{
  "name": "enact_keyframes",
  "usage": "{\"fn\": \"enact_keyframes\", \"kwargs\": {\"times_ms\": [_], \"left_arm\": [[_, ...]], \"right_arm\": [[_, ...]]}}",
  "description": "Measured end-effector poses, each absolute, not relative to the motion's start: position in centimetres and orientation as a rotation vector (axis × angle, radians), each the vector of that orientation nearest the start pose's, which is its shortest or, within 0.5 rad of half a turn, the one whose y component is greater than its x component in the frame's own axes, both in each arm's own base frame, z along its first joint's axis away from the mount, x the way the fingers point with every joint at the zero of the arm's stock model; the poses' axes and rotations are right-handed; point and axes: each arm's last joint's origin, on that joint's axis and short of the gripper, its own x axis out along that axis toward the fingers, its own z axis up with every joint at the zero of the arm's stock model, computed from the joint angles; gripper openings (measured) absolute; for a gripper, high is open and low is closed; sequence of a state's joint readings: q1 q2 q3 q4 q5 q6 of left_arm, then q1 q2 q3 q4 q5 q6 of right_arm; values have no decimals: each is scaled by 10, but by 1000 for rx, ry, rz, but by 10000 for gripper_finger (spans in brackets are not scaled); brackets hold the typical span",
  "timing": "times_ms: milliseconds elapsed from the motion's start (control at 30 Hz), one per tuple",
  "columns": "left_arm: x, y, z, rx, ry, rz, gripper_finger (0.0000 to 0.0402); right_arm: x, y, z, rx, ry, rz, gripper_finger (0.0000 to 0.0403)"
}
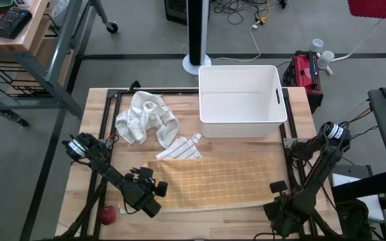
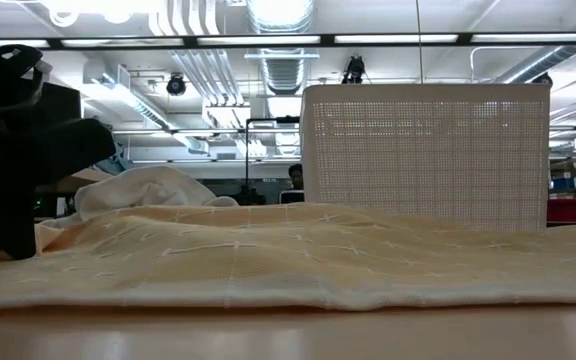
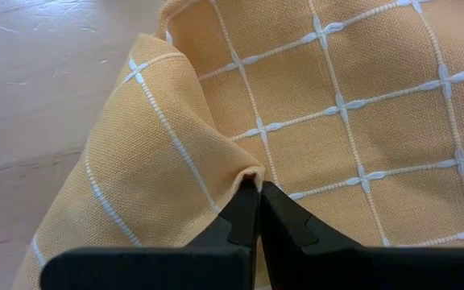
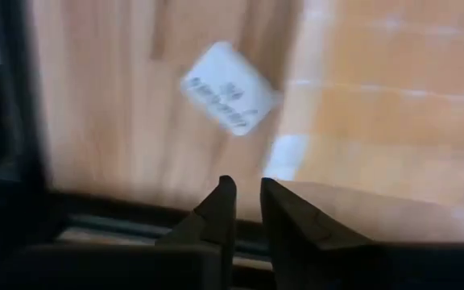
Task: Fold towel
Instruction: Fold the yellow squared towel
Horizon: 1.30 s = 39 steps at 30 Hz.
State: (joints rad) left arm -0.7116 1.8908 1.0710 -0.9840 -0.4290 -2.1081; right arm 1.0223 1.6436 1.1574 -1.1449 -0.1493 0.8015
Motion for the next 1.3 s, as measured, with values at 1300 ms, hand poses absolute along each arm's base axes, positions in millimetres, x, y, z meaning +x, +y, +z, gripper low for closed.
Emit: {"fn": "enact_keyframes", "kwargs": {"times_ms": [1300], "left_arm": [[241,-212,201,-709,1177,1181,5]], "right_arm": [[151,198,195,24,1431,183,0]]}}
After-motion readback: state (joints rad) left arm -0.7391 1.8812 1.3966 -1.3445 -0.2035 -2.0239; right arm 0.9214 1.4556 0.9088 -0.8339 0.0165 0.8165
